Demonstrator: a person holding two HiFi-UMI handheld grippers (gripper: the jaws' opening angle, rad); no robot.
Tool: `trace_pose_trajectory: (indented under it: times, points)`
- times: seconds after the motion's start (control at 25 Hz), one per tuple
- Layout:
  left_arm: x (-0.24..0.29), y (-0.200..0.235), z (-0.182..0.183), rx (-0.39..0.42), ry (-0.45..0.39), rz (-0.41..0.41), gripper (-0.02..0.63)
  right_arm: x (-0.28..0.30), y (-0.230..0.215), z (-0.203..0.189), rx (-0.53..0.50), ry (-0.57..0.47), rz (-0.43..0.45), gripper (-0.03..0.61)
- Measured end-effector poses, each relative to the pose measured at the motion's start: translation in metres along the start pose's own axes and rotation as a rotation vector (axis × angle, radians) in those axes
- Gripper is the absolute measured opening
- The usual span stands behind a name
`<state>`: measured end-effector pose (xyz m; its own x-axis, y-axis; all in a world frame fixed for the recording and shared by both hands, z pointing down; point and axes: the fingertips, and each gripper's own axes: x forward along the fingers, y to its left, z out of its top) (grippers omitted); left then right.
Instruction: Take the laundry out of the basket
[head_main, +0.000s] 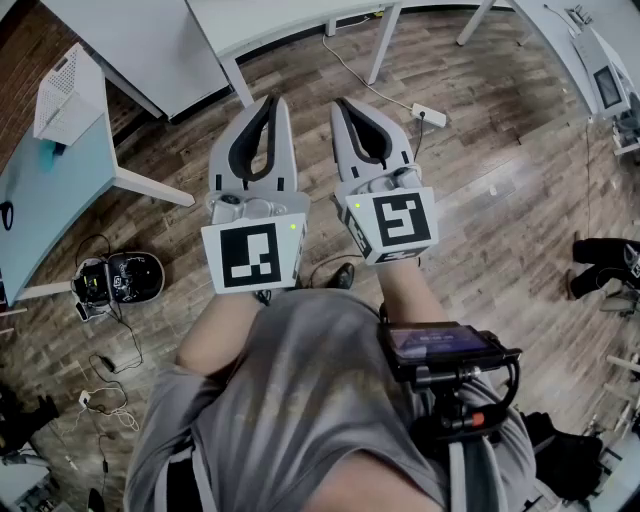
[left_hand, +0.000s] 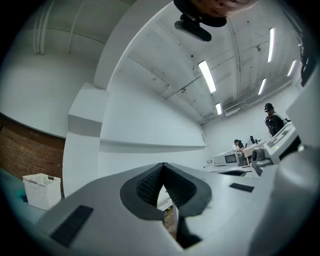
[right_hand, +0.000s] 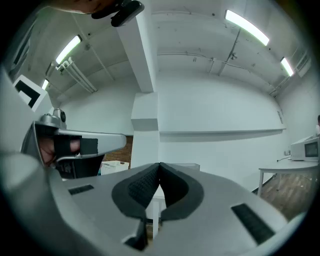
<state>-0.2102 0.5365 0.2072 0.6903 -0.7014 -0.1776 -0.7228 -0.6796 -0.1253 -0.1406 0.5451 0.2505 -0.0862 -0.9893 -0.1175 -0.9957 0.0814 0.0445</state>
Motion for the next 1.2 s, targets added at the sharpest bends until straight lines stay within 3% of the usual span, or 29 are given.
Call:
trace_pose_trajectory:
  times: [0.32,0.68,1.0,1.2]
  points:
    - [0.007,-0.030,0.002,0.009,-0.002,-0.003,0.008,-0.020,-0.023,-0.003,0.013,-0.004,-0.010,0.006]
    - [0.018,-0.075,-0.001,0.024,0.022,-0.020,0.008,-0.047,-0.059,-0.012,0.102,-0.018,0.010,0.008]
    - [0.031,-0.073,-0.015,0.015,0.049,-0.026,0.008,-0.041,-0.070,-0.024,0.126,0.006,-0.001,0.008]
    - [0.052,-0.047,-0.029,0.000,0.052,-0.025,0.008,-0.011,-0.068,-0.036,0.135,0.019,0.006,0.008]
